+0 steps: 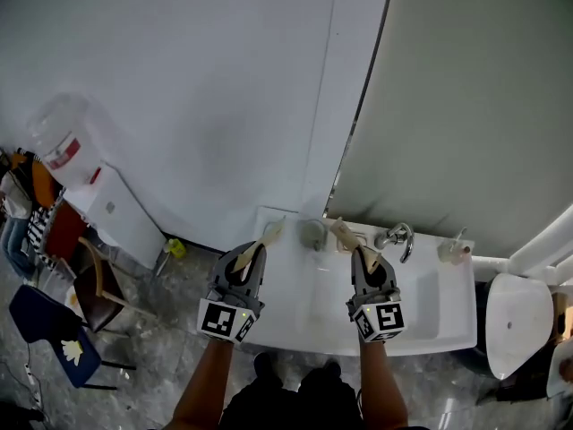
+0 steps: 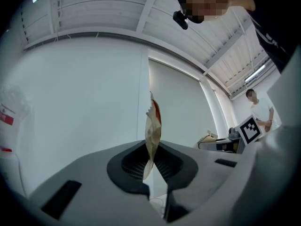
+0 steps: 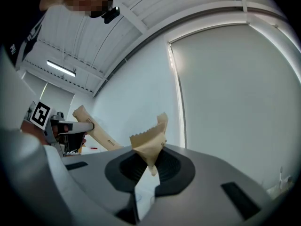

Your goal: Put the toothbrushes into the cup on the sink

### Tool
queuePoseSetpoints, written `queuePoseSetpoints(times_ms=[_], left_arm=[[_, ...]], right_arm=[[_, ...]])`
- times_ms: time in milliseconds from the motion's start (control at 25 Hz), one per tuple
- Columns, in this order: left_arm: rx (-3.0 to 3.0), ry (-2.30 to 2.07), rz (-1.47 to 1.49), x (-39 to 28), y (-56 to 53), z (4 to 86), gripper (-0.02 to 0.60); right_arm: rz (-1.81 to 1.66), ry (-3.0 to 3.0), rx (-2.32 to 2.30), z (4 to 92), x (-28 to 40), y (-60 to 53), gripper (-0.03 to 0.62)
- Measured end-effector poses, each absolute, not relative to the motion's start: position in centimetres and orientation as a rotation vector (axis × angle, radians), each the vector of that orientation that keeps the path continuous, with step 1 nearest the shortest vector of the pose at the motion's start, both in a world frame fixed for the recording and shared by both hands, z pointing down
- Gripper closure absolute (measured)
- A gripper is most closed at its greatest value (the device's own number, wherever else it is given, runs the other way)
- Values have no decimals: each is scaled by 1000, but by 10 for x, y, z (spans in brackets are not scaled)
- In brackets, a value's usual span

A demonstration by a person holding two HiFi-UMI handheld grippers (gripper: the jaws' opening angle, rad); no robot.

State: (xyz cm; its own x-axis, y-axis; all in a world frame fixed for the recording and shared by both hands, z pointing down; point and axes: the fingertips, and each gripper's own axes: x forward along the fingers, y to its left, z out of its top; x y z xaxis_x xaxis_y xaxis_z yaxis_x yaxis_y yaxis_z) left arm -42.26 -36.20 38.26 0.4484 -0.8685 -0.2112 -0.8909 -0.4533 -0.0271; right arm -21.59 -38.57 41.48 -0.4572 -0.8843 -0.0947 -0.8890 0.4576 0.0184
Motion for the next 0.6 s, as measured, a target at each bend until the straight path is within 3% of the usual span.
queuePoseSetpoints(times_ms=[600], left_arm=[[-2664,1501,240,-388,-427,423,532]], right_arm=[[52,2602,-1681,442,-202,-429,545]])
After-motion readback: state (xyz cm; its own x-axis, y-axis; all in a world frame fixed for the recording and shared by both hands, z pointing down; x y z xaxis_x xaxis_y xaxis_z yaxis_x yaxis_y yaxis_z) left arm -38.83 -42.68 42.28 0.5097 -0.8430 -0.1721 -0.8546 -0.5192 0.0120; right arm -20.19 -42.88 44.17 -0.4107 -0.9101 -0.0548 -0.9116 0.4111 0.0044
